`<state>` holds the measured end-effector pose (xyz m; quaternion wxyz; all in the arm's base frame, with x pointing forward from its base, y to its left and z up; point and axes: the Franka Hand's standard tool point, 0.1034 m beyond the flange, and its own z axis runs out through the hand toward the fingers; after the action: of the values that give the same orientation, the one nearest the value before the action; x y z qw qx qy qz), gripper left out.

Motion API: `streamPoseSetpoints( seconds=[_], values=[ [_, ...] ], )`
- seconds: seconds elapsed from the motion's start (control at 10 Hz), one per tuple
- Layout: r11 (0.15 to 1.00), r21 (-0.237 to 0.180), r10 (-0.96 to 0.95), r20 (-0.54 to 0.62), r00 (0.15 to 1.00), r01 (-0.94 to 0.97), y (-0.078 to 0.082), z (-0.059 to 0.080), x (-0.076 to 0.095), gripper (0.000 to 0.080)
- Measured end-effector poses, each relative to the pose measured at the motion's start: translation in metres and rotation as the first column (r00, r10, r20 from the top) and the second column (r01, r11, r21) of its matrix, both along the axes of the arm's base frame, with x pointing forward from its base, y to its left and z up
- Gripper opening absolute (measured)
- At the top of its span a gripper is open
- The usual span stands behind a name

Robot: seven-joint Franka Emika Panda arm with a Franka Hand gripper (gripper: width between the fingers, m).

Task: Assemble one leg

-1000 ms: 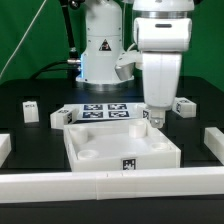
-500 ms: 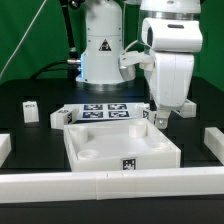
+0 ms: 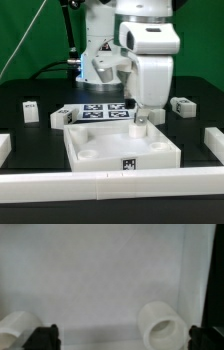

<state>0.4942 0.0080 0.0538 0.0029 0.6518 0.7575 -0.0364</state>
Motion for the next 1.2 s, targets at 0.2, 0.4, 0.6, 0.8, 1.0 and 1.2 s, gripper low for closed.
streamPoseSetpoints(
  seconds=[0.2,0.4,0.6,0.8,1.0,1.2],
  values=[
    [1.0,-0.001,-0.009,-0.01,1.0,0.009,-0.005,-0.002,-0.007,0.065],
    [1.0,-0.001,-0.009,-0.014,1.0,0.009,-0.005,-0.003,-0.008,0.065],
    [1.0,0.016,0.005,-0.023,1.0,-0.005,-0.006,-0.019,-0.02,0.065],
    [1.0,0.024,0.011,-0.042,0.999,-0.01,-0.008,-0.03,-0.032,0.065],
    [1.0,0.028,0.007,-0.059,0.998,-0.005,-0.012,-0.038,-0.037,0.065],
    [1.0,0.029,0.005,-0.066,0.998,-0.003,-0.012,-0.042,-0.038,0.0593]
  ],
)
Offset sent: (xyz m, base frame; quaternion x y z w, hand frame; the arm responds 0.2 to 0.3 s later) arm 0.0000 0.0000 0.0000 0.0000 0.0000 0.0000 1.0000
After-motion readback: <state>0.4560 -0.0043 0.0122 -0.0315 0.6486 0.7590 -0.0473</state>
